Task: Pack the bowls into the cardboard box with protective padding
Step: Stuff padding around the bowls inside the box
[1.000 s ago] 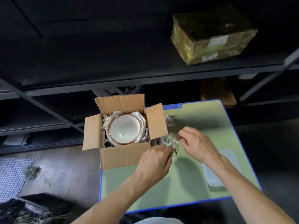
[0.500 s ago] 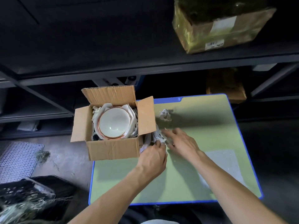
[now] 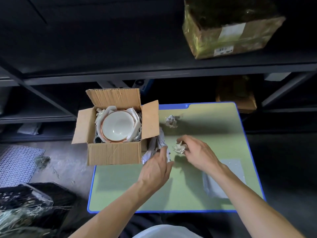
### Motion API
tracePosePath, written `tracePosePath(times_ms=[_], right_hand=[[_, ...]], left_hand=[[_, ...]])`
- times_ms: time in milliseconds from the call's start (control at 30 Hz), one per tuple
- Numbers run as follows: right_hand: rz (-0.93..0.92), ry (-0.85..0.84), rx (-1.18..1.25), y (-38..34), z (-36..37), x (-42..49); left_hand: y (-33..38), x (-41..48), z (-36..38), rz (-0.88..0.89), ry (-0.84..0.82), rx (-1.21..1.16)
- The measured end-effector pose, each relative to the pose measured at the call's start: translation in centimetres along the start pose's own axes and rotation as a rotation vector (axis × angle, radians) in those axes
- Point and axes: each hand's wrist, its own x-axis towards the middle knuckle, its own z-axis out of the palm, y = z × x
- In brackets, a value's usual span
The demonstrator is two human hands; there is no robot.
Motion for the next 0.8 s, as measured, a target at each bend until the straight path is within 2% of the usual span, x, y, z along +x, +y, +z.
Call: tracePosePath(times_ms=[267,400,600,800], right_hand=[[-0.123,-0.014,0.237,-2.4,-3.3,-2.7],[-0.223,0.002,0.283,-4.5,-4.2,-3.4],[-0.361,0.004,0.177,-8.1,-5.0,-3.4],[-0.356,0.106,0.116,-11.3,-3.9,-1.8]], left_hand=[[2.2,-0.5,-2.6,0.149,0.153,-0.280],[2.4,-1.5,-4.4,0.132,0.264,-0.334],[0.5,-2.5,-7.3,0.072,0.362,-0.369],[-1.7,-3.5,-9.5,0.107,0.375,-0.378]])
